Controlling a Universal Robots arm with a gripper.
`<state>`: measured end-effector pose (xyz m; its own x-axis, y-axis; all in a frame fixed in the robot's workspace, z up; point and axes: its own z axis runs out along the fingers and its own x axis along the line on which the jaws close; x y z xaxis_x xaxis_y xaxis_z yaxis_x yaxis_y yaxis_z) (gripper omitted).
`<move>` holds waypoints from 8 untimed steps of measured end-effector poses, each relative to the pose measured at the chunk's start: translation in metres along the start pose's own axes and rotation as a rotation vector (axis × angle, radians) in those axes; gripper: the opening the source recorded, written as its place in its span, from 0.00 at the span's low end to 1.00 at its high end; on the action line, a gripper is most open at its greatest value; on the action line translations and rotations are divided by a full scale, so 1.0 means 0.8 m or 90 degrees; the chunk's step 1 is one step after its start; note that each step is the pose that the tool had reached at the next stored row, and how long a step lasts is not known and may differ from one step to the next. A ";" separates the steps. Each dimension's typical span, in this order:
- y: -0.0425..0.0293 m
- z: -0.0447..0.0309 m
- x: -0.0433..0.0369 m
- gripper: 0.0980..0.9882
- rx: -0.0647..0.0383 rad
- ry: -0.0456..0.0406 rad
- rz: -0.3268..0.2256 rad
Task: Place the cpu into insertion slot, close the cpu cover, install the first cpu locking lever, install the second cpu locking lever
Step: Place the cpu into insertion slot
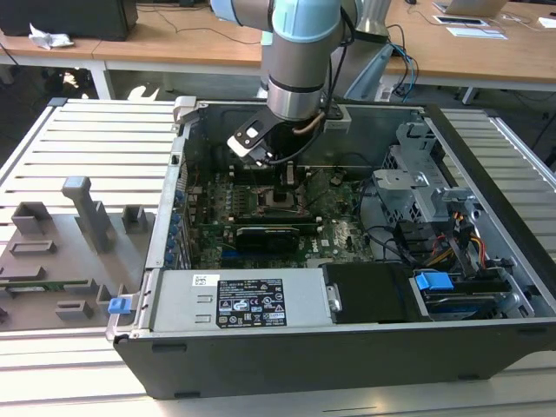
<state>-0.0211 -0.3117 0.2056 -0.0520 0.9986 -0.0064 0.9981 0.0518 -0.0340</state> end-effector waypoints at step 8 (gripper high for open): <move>-0.0012 -0.0473 0.000 0.01 0.000 -0.0015 0.000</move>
<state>-0.0208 -0.3117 0.2434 -0.0520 0.9986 -0.0087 0.9981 0.0516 -0.0341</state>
